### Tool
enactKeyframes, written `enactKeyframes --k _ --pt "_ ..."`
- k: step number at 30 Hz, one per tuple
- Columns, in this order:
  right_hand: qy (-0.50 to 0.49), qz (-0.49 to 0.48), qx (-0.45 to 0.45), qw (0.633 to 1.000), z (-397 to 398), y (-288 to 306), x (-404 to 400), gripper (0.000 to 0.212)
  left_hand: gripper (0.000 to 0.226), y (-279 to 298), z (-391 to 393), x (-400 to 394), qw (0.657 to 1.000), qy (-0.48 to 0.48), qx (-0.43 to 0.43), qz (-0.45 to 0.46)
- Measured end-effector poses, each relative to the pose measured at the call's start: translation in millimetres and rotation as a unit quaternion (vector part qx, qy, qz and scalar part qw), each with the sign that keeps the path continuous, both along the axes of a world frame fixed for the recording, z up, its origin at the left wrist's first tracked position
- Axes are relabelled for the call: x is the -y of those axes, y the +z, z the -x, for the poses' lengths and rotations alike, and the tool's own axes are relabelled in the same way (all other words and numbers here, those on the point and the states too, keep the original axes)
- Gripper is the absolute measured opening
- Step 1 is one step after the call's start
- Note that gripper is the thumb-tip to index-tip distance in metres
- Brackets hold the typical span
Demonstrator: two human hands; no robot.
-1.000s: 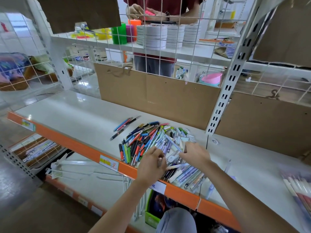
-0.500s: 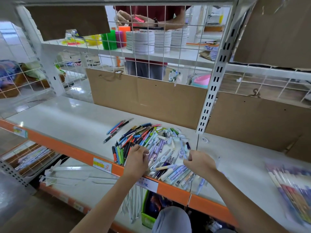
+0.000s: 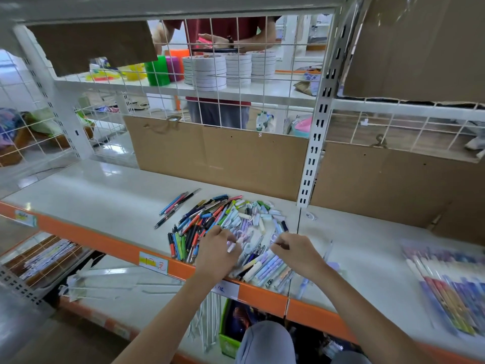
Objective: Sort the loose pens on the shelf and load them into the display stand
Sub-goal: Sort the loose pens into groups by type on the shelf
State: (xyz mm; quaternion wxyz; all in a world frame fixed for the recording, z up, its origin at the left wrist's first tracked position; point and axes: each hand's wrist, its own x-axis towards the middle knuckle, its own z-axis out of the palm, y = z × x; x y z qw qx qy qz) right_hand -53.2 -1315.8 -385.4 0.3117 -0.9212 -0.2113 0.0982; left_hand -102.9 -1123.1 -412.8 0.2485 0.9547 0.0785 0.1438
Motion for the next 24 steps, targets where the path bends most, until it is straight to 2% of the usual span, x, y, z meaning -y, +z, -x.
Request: enactKeyframes --k 2,4,7,10,14,21,24 --pt "0.02 -0.058 -0.048 0.997 5.8 4.7 -6.0 0.028 0.009 0.4 3.7 12.8 0.993 -0.062 0.059 0.079" --pt "0.022 -0.109 -0.092 0.99 11.3 5.0 -12.2 0.028 0.006 0.8 6.6 25.6 0.983 -0.119 0.08 0.118" --pt "-0.02 -0.135 -0.073 0.988 13.4 3.0 -12.1 0.028 0.009 0.4 6.8 30.4 0.979 -0.134 0.067 0.141" --pt "-0.079 -0.143 -0.042 0.986 9.4 1.1 1.8 0.031 0.005 -7.3 9.1 15.0 0.99 -0.1 0.029 0.096" --pt "-0.135 -0.162 -0.068 0.975 9.6 -8.6 19.7 0.032 0.013 -22.9 19.7 1.0 0.995 -0.097 -0.004 0.023" --pt "-0.145 -0.123 -0.022 0.981 24.1 -31.9 23.9 0.019 0.015 -27.5 28.0 3.1 0.996 -0.071 0.006 0.044" --pt "-0.153 -0.1 0.002 0.983 27.2 -35.3 23.1 0.026 0.014 -23.1 20.7 -6.5 0.999 -0.009 0.029 0.026"
